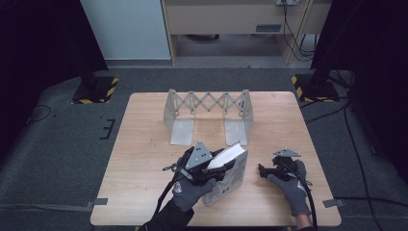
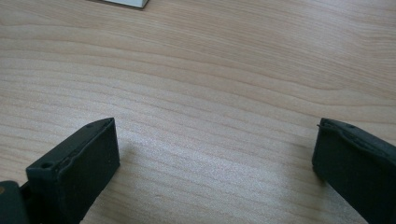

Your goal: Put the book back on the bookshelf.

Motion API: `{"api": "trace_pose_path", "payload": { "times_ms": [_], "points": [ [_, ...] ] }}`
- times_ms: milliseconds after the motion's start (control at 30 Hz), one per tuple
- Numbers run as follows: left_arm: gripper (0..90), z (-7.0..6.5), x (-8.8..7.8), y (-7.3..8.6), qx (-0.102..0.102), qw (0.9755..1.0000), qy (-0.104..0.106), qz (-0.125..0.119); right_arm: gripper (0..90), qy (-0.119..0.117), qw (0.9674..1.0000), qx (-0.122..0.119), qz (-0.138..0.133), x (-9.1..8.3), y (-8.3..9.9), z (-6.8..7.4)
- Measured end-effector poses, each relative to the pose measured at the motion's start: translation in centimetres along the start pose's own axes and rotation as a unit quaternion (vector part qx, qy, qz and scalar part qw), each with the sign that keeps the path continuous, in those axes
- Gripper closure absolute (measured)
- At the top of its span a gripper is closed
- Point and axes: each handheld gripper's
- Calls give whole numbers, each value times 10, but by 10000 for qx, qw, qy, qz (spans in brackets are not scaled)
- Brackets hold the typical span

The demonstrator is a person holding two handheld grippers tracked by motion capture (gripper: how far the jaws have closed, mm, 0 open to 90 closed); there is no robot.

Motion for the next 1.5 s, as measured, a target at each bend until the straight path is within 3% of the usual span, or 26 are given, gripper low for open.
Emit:
{"api": "trace_pose_path", "payload": {
  "times_ms": [267, 433, 667, 967, 1233, 1367, 1500],
  "points": [
    [454, 4, 2, -3, -78, 9996, 167, 227, 10, 3, 10000, -7, 1, 0, 0, 0],
    [471, 3, 2, -3, -67, 9997, 112, 209, 10, 3, 10000, 7, 0, 0, 0, 0],
    [518, 2, 2, -5, -27, 9997, -123, 206, 10, 1, 10000, 7, -1, 0, 0, 0],
    [523, 9, -2, -7, -218, 9994, -194, 210, 12, 3, 10000, 13, -8, 0, 0, 0],
    [523, 30, -37, -11, -466, 9979, -444, -30, 14, -2, 10000, 13, -10, 0, 0, 0],
    [523, 47, -58, -9, -609, 9952, -762, -67, 14, -4, 10000, -6, -6, 0, 0, -1],
    [523, 67, -78, -5, -731, 9903, -1178, -111, 14, -3, 10000, -7, -5, 0, 0, -1]
  ]
}}
Point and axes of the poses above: each handheld gripper's, and its own axes: x roughly forward along the jaws, y roughly out of its underside, z roughly to its left, and after that the axes turned 8 degrees about z, right-handed
